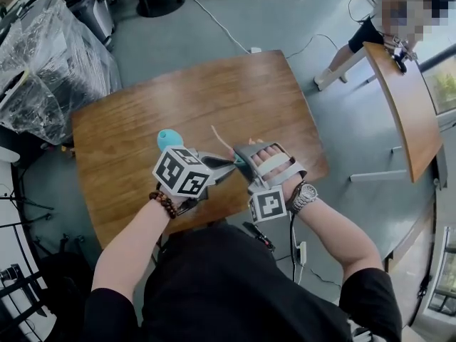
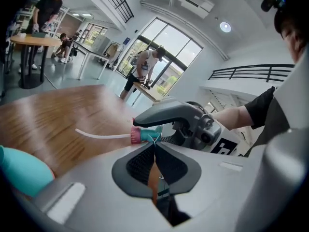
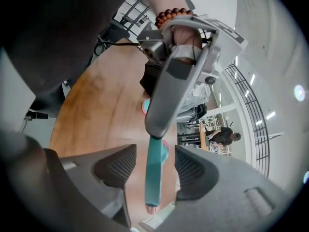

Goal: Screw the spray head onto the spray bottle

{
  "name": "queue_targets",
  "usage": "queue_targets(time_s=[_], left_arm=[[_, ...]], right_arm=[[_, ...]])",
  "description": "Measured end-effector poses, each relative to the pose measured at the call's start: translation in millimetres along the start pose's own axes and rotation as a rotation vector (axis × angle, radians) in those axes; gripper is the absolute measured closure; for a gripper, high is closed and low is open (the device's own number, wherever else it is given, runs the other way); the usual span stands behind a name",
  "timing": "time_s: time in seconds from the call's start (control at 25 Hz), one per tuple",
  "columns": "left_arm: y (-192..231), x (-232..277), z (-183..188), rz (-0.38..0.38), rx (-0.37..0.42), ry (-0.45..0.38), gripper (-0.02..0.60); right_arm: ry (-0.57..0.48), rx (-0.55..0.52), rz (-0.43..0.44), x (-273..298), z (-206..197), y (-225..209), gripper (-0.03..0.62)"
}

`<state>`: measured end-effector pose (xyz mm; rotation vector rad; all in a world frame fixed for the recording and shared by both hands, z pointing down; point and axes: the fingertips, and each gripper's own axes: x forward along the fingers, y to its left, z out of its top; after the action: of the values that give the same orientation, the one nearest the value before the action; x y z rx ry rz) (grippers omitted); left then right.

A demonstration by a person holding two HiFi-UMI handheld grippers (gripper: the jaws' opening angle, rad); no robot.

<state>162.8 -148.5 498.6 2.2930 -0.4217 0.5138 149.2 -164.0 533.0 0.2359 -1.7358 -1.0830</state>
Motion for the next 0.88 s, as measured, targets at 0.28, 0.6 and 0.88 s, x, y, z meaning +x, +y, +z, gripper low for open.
queue_targets(time_s=[0.28, 0.6, 0.88], left_arm=[[-10, -24, -12, -0.082, 0.018, 0.017, 0.555], [-10, -42, -10, -0.093, 0.061, -0.026, 0.533], [4, -81, -24, -0.021, 0.144, -0.062, 0.374]], right_arm=[[0.023, -0.049, -0.038, -5, 28, -8, 0.455], [0.060, -0.025, -0.036, -7, 39, -15, 0.471], [0.079, 0.068, -0.015, -9, 38, -28, 0.472]])
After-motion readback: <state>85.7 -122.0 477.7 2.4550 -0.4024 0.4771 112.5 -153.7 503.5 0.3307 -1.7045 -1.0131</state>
